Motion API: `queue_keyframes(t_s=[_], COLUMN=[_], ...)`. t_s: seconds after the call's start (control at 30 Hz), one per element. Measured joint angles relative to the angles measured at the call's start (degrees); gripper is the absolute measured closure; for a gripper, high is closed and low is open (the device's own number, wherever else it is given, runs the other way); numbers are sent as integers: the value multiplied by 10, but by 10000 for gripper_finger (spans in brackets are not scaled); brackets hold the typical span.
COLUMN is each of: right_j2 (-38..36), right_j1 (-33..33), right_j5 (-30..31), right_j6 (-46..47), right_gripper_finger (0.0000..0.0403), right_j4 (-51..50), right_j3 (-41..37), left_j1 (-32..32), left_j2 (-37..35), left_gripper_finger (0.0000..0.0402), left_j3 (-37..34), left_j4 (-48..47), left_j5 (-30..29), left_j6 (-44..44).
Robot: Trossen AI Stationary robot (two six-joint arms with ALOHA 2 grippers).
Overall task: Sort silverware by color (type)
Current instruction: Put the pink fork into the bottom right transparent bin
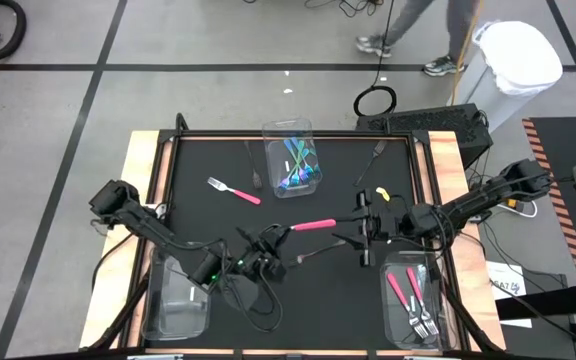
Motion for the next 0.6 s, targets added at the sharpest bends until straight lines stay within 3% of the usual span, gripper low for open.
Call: queue_keyframes(t_s=[0.27,0.6], right_j2=[0,0], right_j1=[0,0], right_j5=[-13,-13], right_j6=[-4,-2], right_gripper_finger=[254,174], right_j4=[6,19], right_j3=[1,1], left_j1=[0,0], left_j2=[0,0], left_gripper_finger=[378,378], left_j3=[0,0], left_j4=[3,2], left_j5=[0,0], left_j6=[-1,-1])
